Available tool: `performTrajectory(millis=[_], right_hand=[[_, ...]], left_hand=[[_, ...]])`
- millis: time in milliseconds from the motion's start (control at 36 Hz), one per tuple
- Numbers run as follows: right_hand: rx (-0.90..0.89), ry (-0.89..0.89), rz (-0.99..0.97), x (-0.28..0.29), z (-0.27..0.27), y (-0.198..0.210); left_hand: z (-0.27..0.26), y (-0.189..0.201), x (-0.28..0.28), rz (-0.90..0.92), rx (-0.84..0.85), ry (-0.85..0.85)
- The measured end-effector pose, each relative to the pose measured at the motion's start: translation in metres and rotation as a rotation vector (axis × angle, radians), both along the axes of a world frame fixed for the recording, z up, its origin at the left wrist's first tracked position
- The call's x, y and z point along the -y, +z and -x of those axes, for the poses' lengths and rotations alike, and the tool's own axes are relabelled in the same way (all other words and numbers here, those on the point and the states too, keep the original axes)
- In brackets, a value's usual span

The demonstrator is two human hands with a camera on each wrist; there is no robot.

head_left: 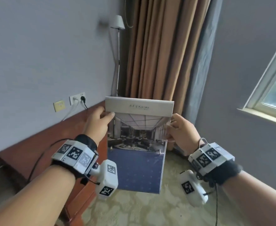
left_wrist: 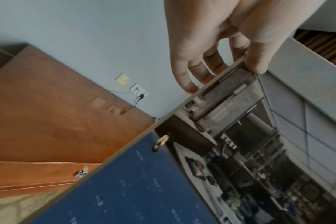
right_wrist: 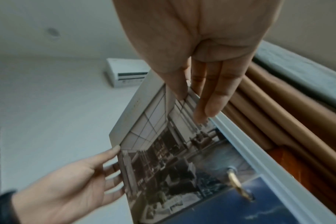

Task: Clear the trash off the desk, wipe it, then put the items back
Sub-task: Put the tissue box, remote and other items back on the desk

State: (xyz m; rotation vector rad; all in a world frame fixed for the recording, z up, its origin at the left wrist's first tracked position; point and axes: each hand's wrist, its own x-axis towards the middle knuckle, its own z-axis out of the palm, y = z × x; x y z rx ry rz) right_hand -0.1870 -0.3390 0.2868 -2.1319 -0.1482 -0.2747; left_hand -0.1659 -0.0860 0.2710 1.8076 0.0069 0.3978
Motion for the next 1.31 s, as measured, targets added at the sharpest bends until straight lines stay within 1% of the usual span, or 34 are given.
performTrajectory(millis=[56, 139, 222, 278, 361, 528, 667, 805, 972, 1055, 1083, 1167, 1305], right_hand=[[-0.039, -0.004, -0.040, 0.024, -0.003, 0.001], [-0.090, -0.009, -0.114, 0.053, -0.010, 0.001], [-0.082, -0.025, -0.134, 0.072, -0.018, -0.003], [-0.072, -0.046, -0.136, 0.079, -0.023, -0.006], [-0.057, -0.074, -0.098, 0.085, -0.038, -0.010], [-0.027, -0.064, -0.021, 0.080, -0.084, -0.016], [-0.035, -0.039, -0.070, 0.061, -0.132, -0.020], [-0.013, -0.056, -0.049, 0.038, -0.184, -0.021], [0.000, -0.047, -0.082, 0.021, -0.245, -0.018], [-0.016, -0.054, -0.056, 0.021, -0.285, -0.019], [-0.017, -0.051, -0.056, 0.021, -0.291, -0.019], [-0.030, -0.028, -0.068, 0.026, -0.331, -0.024], [-0.033, 0.063, -0.058, 0.038, -0.408, -0.033]], left_hand=[[-0.004, 0.001, 0.025, -0.034, 0.010, -0.007], [-0.010, 0.003, 0.052, -0.059, -0.021, -0.008], [-0.020, 0.000, 0.071, -0.092, -0.042, 0.013], [-0.028, -0.002, 0.080, -0.126, -0.049, 0.036], [-0.042, -0.006, 0.088, -0.141, -0.037, 0.020], [-0.082, -0.017, 0.084, -0.152, 0.011, 0.004], [-0.124, -0.025, 0.070, -0.195, 0.029, 0.015], [-0.170, -0.027, 0.052, -0.242, 0.030, 0.051], [-0.227, -0.023, 0.038, -0.216, -0.011, 0.026], [-0.262, -0.023, 0.037, -0.205, -0.036, 0.035], [-0.267, -0.023, 0.037, -0.199, -0.031, 0.034], [-0.302, -0.027, 0.042, -0.182, -0.015, 0.049], [-0.367, -0.038, 0.054, -0.151, -0.030, 0.118]])
